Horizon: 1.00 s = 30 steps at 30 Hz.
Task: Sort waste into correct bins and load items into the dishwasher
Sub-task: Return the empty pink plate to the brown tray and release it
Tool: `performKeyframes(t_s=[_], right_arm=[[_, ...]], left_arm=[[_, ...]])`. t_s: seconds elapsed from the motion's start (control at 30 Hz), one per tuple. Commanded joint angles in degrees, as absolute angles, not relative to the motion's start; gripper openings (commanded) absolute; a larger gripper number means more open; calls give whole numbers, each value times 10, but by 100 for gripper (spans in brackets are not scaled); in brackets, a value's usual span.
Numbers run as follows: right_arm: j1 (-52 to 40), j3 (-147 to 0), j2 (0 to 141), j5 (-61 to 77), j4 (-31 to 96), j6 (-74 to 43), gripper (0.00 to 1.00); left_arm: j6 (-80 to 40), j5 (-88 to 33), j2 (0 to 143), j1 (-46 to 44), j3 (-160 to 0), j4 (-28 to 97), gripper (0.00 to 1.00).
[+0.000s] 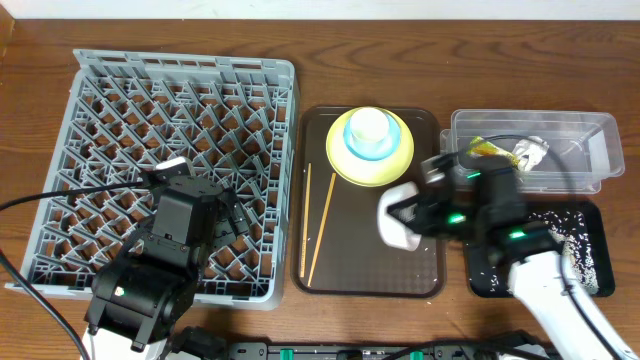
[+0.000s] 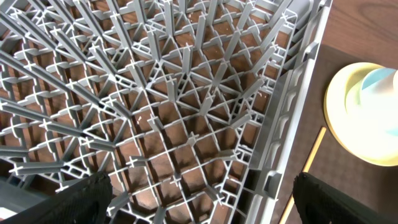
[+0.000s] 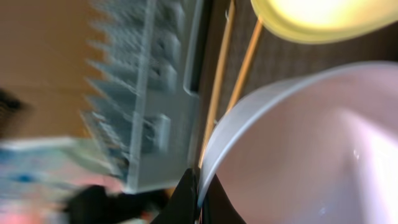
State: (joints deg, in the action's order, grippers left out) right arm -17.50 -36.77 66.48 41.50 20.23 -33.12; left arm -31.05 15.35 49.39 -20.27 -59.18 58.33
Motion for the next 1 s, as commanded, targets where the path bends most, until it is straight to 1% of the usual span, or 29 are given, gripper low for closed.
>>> performKeyframes(t_s=[0.0, 0.1, 0.23, 0.33, 0.5, 0.53, 0.57, 0.63, 0.67, 0.77, 0.83, 0.97], right_arm=[[-297, -374, 678, 159, 204, -311, 1], [-412, -374, 706, 4, 204, -306, 1], [-486, -374, 733, -93, 204, -305, 1], [-500, -374, 747, -103, 204, -306, 1], [-496, -374, 754, -116, 221, -305, 2], [-495, -374, 754, -120, 227, -303, 5], [-492, -374, 753, -119, 230, -297, 10], [-487, -375, 749, -102, 232, -286, 37], [-485, -375, 746, -85, 231, -276, 44], [-481, -383, 724, -55, 238, -258, 52], [-475, -396, 703, -57, 260, -256, 54], [-438, -441, 649, -64, 344, -255, 56]], left_arm=[[-303, 157, 494, -200, -601, 585, 94], [-303, 157, 494, -200, -601, 585, 94], [-303, 157, 494, -200, -601, 585, 94], [-303, 157, 494, -200, -601, 585, 94], [-303, 157, 494, -200, -601, 585, 94], [-303, 157, 494, -200, -601, 585, 94], [-303, 157, 494, -200, -601, 585, 94], [-303, 157, 494, -200, -601, 585, 94], [-303, 157, 494, -200, -601, 585, 94], [-303, 157, 494, -200, -601, 585, 94], [-303, 157, 494, -200, -601, 585, 94], [-303, 157, 494, -200, -601, 585, 94]])
